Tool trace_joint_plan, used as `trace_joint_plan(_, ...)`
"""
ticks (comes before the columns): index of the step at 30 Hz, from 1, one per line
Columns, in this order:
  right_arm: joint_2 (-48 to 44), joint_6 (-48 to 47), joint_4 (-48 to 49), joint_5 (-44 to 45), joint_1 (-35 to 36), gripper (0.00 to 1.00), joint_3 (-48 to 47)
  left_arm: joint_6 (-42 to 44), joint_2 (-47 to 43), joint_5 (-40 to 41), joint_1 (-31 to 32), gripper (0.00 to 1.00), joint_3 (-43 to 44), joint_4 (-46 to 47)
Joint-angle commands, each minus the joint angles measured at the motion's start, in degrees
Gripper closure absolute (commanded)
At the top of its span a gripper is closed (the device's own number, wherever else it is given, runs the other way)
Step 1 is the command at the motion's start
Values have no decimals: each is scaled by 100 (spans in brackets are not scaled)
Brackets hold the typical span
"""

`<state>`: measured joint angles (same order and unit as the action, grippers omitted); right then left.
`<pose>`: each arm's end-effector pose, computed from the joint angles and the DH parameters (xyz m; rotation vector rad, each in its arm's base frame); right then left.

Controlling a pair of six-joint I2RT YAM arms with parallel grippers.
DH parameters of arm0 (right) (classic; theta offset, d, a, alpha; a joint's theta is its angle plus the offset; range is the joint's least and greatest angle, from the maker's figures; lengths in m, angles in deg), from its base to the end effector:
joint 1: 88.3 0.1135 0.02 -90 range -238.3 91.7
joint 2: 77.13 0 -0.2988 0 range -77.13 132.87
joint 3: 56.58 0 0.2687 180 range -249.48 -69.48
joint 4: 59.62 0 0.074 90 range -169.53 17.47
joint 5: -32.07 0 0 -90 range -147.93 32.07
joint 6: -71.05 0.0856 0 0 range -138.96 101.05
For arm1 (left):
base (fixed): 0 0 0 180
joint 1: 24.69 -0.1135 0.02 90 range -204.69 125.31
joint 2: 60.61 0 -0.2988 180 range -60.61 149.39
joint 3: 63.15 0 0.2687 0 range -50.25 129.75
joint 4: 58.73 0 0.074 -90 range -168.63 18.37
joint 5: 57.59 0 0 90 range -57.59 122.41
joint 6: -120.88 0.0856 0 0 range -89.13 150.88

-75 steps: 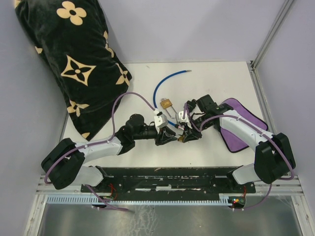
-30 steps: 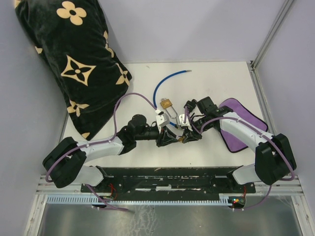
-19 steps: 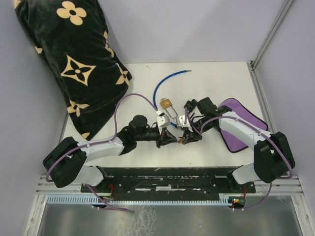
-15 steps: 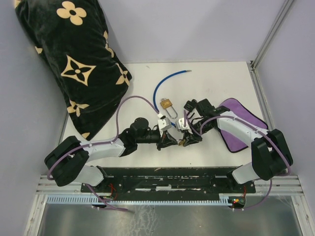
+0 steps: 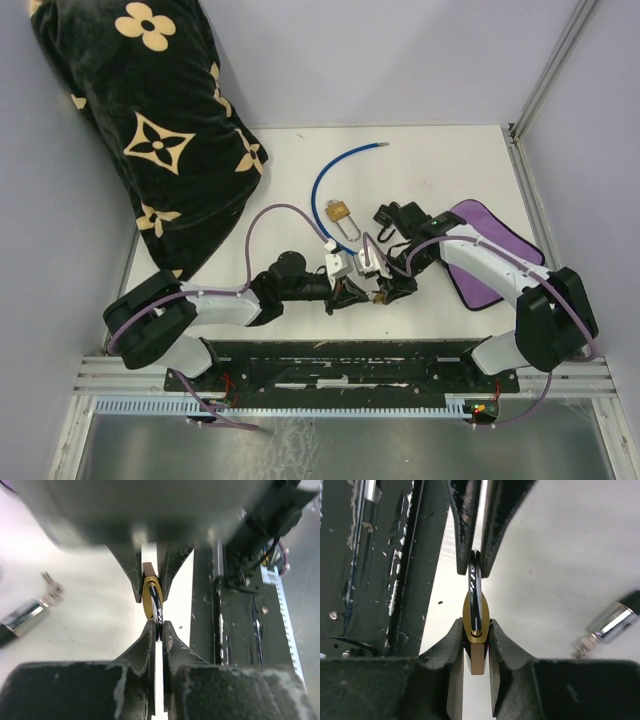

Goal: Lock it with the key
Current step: Lock the lock.

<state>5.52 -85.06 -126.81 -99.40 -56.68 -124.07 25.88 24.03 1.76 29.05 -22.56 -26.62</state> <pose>0.1913 0.1843 0.2027 -2.0474 1.6989 0.9089 0.1598 -0.2916 0.1936 1.1503 1.5324 -1.1904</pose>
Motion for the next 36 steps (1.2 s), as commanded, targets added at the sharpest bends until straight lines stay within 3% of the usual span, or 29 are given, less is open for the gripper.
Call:
trace_joint_plan(1, -317, 501, -1074, -1118, -350, 98, -1235, -370, -476, 236, -234, 97, 117, 250)
trace_joint_plan(9, -492, 714, -1811, -1347, -385, 98, -1968, -753, -1288, -149, -476, 97, 308, -413)
trace_joint_plan(12, -524, 627, -2093, -1319, -393, 98, -2241, -678, -1512, -443, -551, 95, 685, -1236)
trace_joint_plan(14, -489, 634, -2194, -1309, -388, 98, -2341, -473, -1592, -494, -565, 73, 1071, -2013)
trace_joint_plan(16, -463, 634, -2226, -1325, -388, 98, -2367, -391, -1697, -498, -568, 58, 1189, -2253)
trace_joint_plan(20, -434, 630, -2225, -1328, -379, 98, -2359, -367, -1810, -377, -565, 45, 1271, -2381)
trace_joint_plan(31, -349, 655, -2225, -1283, -349, 98, -2443, -666, -1466, -702, -551, 44, 1535, -2033)
trace_joint_plan(36, -333, 762, -2159, -1257, -340, 98, -2468, -843, -1329, -715, -536, 51, 1591, -1961)
